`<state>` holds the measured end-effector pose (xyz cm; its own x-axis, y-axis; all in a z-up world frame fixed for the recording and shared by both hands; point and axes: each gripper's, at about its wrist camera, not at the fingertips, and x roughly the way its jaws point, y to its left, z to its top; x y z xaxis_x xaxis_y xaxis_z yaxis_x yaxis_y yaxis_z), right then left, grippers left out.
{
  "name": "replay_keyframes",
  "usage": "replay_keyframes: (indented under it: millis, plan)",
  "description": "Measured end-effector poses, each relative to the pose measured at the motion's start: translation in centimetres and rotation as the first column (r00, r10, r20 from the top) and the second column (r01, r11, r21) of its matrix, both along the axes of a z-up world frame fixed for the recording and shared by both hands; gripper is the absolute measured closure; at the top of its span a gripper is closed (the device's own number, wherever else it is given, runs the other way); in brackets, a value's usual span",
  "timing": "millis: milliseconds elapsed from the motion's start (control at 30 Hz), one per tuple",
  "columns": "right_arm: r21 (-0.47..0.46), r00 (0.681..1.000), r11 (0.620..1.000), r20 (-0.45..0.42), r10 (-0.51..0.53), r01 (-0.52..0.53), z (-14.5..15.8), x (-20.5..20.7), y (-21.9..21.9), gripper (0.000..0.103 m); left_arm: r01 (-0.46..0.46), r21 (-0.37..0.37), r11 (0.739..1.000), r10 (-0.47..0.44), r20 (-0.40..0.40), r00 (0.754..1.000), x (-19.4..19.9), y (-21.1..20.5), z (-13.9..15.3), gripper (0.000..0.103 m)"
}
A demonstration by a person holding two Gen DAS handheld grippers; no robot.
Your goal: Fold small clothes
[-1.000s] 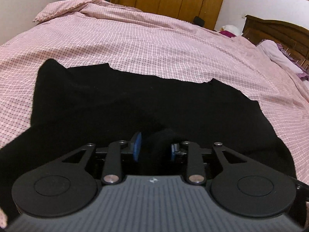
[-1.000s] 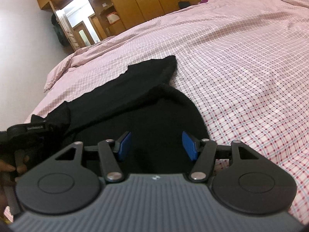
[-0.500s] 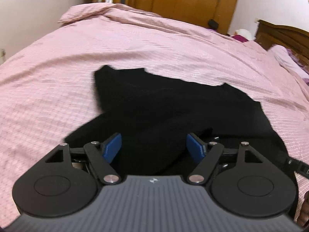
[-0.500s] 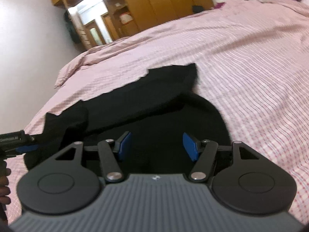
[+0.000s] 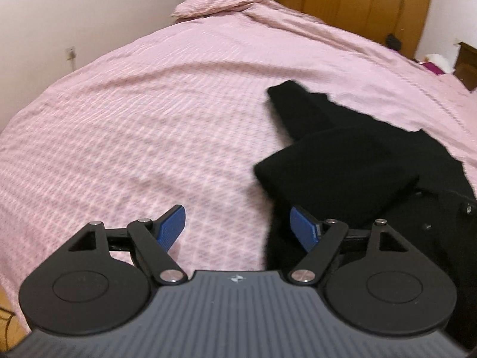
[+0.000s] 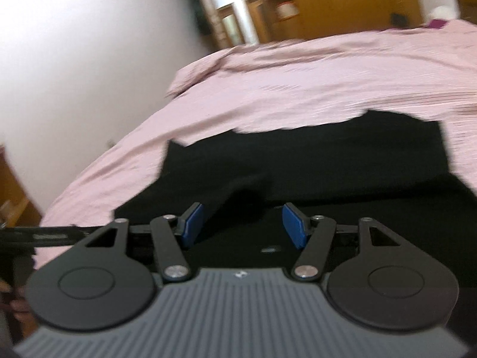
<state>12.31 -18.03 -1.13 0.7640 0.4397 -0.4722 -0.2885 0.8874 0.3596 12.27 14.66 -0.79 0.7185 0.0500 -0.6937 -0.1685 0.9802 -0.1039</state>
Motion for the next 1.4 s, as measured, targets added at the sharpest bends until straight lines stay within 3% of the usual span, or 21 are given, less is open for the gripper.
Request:
replay_keyframes:
  millis: [267,500,633,833,867,933,967,1067,1400]
  plan:
    - [-0.038,0.980,0.980,-0.017,0.197,-0.197,0.4,0.3,6.9,0.041,-0.079,0.007,0.997,0.080,-0.019,0.997,-1.1,2.5,-0.9,0.021]
    - [-0.088,0.944,0.940,-0.062,0.324,-0.328,-0.8,0.6,12.0,0.041,-0.124,-0.023,0.992,0.124,-0.027,0.992,-1.7,4.2,-1.4,0.021]
    - [-0.096,0.943,0.942,-0.122,0.311,-0.323,-2.4,1.9,13.5,0.041,-0.130,-0.035,0.991,0.129,-0.029,0.991,-1.9,4.4,-1.8,0.021]
    - [-0.128,0.951,0.943,-0.089,0.297,-0.307,-2.9,1.9,13.8,0.044,-0.135,-0.044,0.990,0.134,-0.023,0.991,-1.9,4.6,-1.9,0.021]
    - [-0.146,0.952,0.942,-0.081,0.294,-0.303,-2.9,1.8,13.9,0.047,-0.135,-0.046,0.990,0.134,-0.023,0.991,-1.9,4.6,-1.9,0.021]
    - [-0.208,0.958,0.935,-0.057,0.282,-0.288,-2.9,1.8,14.3,0.067,-0.132,-0.048,0.990,0.131,-0.024,0.991,-1.8,4.5,-2.0,0.021]
    - [-0.235,0.959,0.930,-0.048,0.280,-0.283,-2.9,1.7,14.3,0.071,-0.128,-0.047,0.991,0.127,-0.023,0.992,-1.8,4.4,-1.9,0.021]
    - [-0.231,0.957,0.929,-0.030,0.290,-0.289,-2.5,1.7,13.7,0.089,-0.121,-0.042,0.992,0.120,-0.021,0.993,-1.8,4.1,-1.8,0.021]
    - [-0.004,0.989,0.990,0.044,0.144,-0.144,2.5,2.2,5.6,0.092,-0.074,-0.033,0.997,0.075,0.012,0.997,-1.3,2.2,-0.8,0.021]
